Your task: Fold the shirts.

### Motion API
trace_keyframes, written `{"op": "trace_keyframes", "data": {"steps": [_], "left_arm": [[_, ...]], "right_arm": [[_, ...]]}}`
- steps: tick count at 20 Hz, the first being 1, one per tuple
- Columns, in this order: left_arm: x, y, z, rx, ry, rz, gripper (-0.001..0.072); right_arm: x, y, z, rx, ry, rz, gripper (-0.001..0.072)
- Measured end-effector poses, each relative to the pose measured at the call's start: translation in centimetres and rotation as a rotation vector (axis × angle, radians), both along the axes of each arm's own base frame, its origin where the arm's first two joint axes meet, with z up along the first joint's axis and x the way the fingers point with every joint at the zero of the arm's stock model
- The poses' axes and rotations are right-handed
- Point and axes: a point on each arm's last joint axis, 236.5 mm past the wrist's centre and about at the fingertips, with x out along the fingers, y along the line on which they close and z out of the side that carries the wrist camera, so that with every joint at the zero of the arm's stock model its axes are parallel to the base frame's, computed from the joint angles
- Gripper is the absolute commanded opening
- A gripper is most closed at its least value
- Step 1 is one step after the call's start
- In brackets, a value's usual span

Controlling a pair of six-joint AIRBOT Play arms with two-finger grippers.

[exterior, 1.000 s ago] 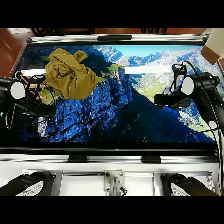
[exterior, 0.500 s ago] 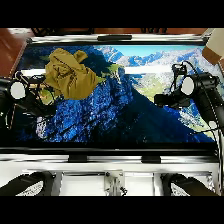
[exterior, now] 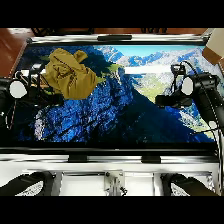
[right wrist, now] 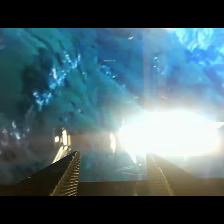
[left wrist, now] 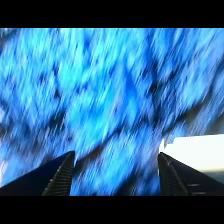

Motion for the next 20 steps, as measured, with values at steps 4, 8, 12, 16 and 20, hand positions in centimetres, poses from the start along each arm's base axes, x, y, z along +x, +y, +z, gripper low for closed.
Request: {"op": "trace_keyframes", "data": {"steps": [4,8,12,16,20], "left_arm": [[5.6,-0.5,-0.3,-0.043,-0.116,0.045,0.0625],[10.2,-0.3,-5.1,-0.036,-0.056,0.079,0.0621],[12.9,-0.5,-10.1,-0.029,0.018,0.093,0.0596],[14.0,-0.8,-12.4,-0.036,0.043,0.1,0.0049],[14.4,-0.8,-11.0,-0.043,0.022,0.1,0.0047]], "right_arm": [[0.7,-0.1,0.2,-0.008,-0.03,0.013,0.0523],[1.4,0.9,0.4,0.033,-0.063,0.021,0.0523],[2.1,1.7,0.7,0.068,-0.093,0.025,0.0523],[2.7,2.4,1.0,0.1,-0.124,0.027,0.0523],[4.3,3.3,1.9,0.139,-0.199,0.032,0.0523]]}}
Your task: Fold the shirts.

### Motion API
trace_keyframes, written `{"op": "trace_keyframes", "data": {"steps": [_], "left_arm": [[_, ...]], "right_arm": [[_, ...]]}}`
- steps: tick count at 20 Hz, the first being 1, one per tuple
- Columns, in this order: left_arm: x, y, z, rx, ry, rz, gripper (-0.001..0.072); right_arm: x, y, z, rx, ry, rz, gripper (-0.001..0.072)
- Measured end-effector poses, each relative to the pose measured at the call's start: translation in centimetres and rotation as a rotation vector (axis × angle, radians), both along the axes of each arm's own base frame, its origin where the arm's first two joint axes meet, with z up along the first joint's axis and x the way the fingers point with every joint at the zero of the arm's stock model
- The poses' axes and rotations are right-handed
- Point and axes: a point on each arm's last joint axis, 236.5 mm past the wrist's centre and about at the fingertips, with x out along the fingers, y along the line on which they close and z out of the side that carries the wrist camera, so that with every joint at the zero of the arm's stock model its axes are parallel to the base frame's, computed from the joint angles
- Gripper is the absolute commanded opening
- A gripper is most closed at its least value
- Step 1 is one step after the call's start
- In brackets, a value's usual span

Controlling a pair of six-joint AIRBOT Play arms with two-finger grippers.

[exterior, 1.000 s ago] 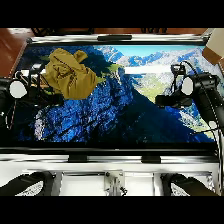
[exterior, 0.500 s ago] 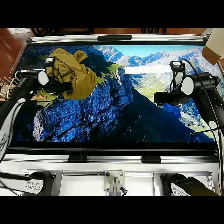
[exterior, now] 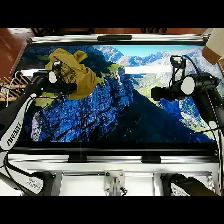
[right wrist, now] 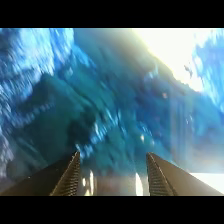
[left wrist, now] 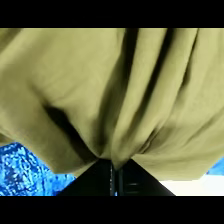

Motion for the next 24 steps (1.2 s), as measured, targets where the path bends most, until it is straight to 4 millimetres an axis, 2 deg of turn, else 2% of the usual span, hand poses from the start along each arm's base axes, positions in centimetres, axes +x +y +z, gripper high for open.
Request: {"op": "trace_keyframes", "data": {"steps": [2,4,5,7,9,10,12,13,14,15,17,18,19,21,22,24], "left_arm": [[0.1,-0.3,3.4,0.005,-0.049,-0.037,0.0046],[-0.1,-1.2,9.2,0.018,-0.144,-0.104,0.0046],[-0.6,-2.3,13.2,0.017,-0.219,-0.146,0.0046],[-3.1,-5.3,21.9,-0.002,-0.395,-0.231,0.0046],[-7.4,-9.2,30.1,-0.063,-0.576,-0.322,0.0047],[-10.1,-11.1,33.4,-0.104,-0.644,-0.369,0.0046],[-15.2,-14.8,37.3,-0.193,-0.719,-0.459,0.0047],[-17.3,-16.5,37.8,-0.231,-0.725,-0.504,0.0047],[-19.1,-18.3,37.4,-0.263,-0.708,-0.549,0.0047],[-20.6,-20.0,36.1,-0.281,-0.671,-0.589,0.0047],[-22.8,-23.0,31.6,-0.291,-0.559,-0.649,0.0071],[-23.6,-24.1,28.5,-0.283,-0.486,-0.664,0.034],[-24.2,-24.9,25.8,-0.276,-0.417,-0.66,0.072],[-24.9,-25.4,22.2,-0.271,-0.308,-0.617,0.072],[-25.1,-25.2,21.1,-0.262,-0.27,-0.601,0.072],[-25.0,-23.9,20.5,-0.235,-0.227,-0.577,0.072]], "right_arm": [[0.7,0.3,1.0,0.015,-0.036,0.004,0.0523],[1.2,0.5,3.2,0.016,-0.087,0.022,0.0523],[1.4,0.5,5.1,0.012,-0.131,0.04,0.0523],[1.8,0.0,10.9,-0.018,-0.272,0.071,0.0523],[1.1,-1.0,18.1,-0.045,-0.442,0.076,0.0523],[0.1,-1.4,22.0,-0.049,-0.534,0.071,0.0523],[-2.8,-2.2,28.5,-0.034,-0.688,0.056,0.0523],[-4.4,-2.5,30.8,-0.017,-0.744,0.045,0.0523],[-6.1,-2.7,32.7,0.005,-0.791,0.037,0.0523],[-7.4,-2.8,34.0,0.03,-0.822,0.031,0.0523],[-9.5,-2.5,34.8,0.08,-0.825,0.03,0.0523],[-10.0,-2.2,34.6,0.1,-0.805,0.034,0.0523],[-10.4,-1.9,33.7,0.113,-0.76,0.04,0.0523],[-10.6,-1.1,30.4,0.126,-0.614,0.05,0.0523],[-10.6,-0.9,28.5,0.125,-0.529,0.052,0.0523],[-11.0,-0.6,24.2,0.11,-0.34,0.054,0.0525]]}}
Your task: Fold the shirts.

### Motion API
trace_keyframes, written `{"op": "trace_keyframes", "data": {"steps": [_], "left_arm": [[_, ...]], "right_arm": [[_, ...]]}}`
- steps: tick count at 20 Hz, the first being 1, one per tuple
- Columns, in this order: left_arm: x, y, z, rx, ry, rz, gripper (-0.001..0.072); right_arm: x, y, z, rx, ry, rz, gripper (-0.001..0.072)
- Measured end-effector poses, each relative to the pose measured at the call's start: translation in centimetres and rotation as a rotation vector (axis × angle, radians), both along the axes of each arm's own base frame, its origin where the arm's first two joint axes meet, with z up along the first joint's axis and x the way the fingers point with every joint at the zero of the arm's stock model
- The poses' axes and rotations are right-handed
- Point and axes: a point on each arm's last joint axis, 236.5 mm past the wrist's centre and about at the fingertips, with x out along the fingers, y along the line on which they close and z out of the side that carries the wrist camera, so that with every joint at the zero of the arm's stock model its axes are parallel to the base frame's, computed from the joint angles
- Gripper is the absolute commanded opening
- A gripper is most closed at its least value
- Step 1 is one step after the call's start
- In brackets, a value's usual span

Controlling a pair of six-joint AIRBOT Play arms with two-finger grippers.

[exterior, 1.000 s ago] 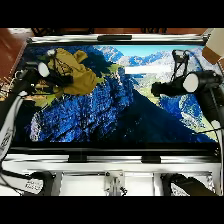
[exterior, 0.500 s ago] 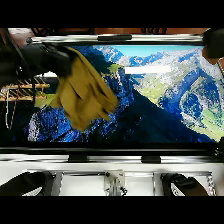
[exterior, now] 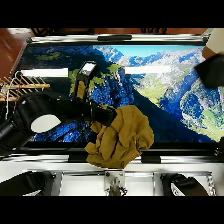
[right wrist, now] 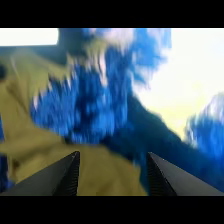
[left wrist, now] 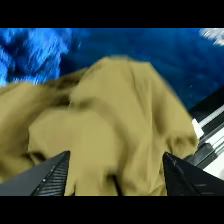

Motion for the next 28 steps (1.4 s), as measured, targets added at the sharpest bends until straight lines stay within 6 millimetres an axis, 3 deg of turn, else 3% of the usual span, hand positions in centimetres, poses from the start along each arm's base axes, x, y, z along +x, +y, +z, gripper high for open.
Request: {"op": "trace_keyframes", "data": {"steps": [1,2,5,7,9,11,13,16,19,23,24,25,26,28], "left_arm": [[0.4,1.4,-0.2,0.038,0.006,0.017,0.072],[0.9,3.0,-0.4,0.078,0.012,0.036,0.072],[1.1,8.7,-2.9,0.243,0.107,0.09,0.072],[0.1,11.4,-5.9,0.335,0.204,0.098,0.072],[-1.7,12.3,-9.4,0.369,0.307,0.076,0.072],[-3.1,12.0,-12.6,0.349,0.385,0.063,0.072],[-4.4,10.2,-15.3,0.266,0.46,0.058,0.072],[-4.8,7.2,-17.4,0.141,0.526,0.061,0.072],[-4.8,4.9,-19.0,0.057,0.582,0.054,0.0706],[-5.0,2.6,-20.5,-0.025,0.646,0.046,0.037],[-4.9,2.2,-20.7,-0.04,0.655,0.049,0.0203],[-4.7,1.9,-21.0,-0.053,0.659,0.052,0.0085],[-4.6,1.7,-21.0,-0.064,0.66,0.052,0.0049],[-4.5,1.4,-21.2,-0.074,0.649,0.037,0.0049]], "right_arm": [[-0.2,0.2,-2.1,-0.012,0.088,0.007,0.0533],[-0.4,0.3,-4.0,-0.02,0.163,0.009,0.0612],[-1.2,0.3,-10.3,-0.06,0.377,0.021,0.0624],[-2.2,0.3,-15.0,-0.085,0.518,0.032,0.0624],[-3.5,0.8,-19.2,-0.084,0.635,0.054,0.0624],[-4.4,2.1,-22.7,-0.041,0.711,0.081,0.0624],[-4.7,3.6,-25.1,0.024,0.738,0.098,0.0624],[-4.7,5.0,-27.1,0.093,0.746,0.102,0.0624],[-4.8,5.7,-27.9,0.115,0.748,0.117,0.0624],[-6.0,8.0,-28.6,0.072,0.74,0.21,0.0624],[-6.4,8.4,-29.1,0.04,0.739,0.231,0.0624],[-6.7,8.8,-29.7,0.014,0.742,0.242,0.0624],[-7.1,9.2,-30.4,-0.008,0.749,0.255,0.0624],[-8.3,10.5,-31.7,-0.032,0.78,0.299,0.0624]]}}
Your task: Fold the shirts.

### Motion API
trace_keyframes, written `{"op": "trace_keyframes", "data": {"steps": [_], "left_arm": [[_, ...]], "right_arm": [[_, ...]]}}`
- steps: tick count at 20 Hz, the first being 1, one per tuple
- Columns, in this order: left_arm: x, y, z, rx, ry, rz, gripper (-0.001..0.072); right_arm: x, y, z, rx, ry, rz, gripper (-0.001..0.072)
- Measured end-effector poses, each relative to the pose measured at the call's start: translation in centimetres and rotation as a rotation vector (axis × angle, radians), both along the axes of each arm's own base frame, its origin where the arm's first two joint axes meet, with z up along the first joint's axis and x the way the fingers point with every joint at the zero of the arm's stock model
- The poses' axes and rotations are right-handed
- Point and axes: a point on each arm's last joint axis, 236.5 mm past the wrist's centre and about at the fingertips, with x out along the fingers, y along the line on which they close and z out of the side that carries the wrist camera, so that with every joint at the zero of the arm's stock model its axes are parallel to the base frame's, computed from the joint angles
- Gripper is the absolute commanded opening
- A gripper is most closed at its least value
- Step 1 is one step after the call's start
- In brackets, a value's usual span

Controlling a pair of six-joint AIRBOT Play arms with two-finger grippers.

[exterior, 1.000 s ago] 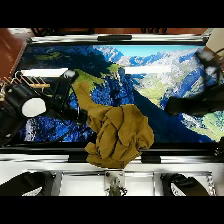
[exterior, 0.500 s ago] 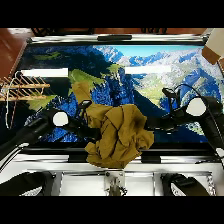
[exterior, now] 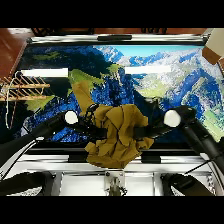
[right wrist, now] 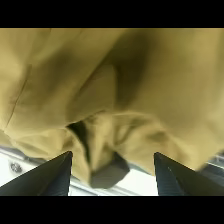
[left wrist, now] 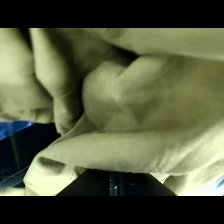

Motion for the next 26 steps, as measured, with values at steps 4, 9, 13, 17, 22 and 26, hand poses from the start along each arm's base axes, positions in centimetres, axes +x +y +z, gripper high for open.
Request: {"op": "trace_keyframes", "data": {"steps": [4,9,13,17,22,26], "left_arm": [[-0.1,-0.2,0.0,-0.017,-0.016,-0.03,0.0048],[1.0,-1.0,2.0,-0.056,-0.08,-0.063,0.0048],[5.5,-1.4,8.1,-0.143,-0.269,-0.072,0.0048],[12.2,1.1,21.3,-0.253,-0.579,-0.015,0.0047],[11.8,5.3,46.1,-0.493,-1.097,0.091,0.0048],[3.8,7.3,60.0,-0.716,-1.388,0.108,0.0047]], "right_arm": [[-2.1,2.6,-2.6,-0.015,0.062,0.097,0.0624],[-3.4,3.6,-5.6,-0.069,0.139,0.148,0.0058],[-0.4,3.3,-2.5,-0.099,-0.015,0.221,0.0059],[7.7,1.0,10.8,-0.163,-0.515,0.254,0.0059],[8.8,-1.7,41.3,0.181,-1.337,-0.005,0.0059],[1.2,-3.1,57.0,0.62,-1.694,-0.087,0.0059]]}}
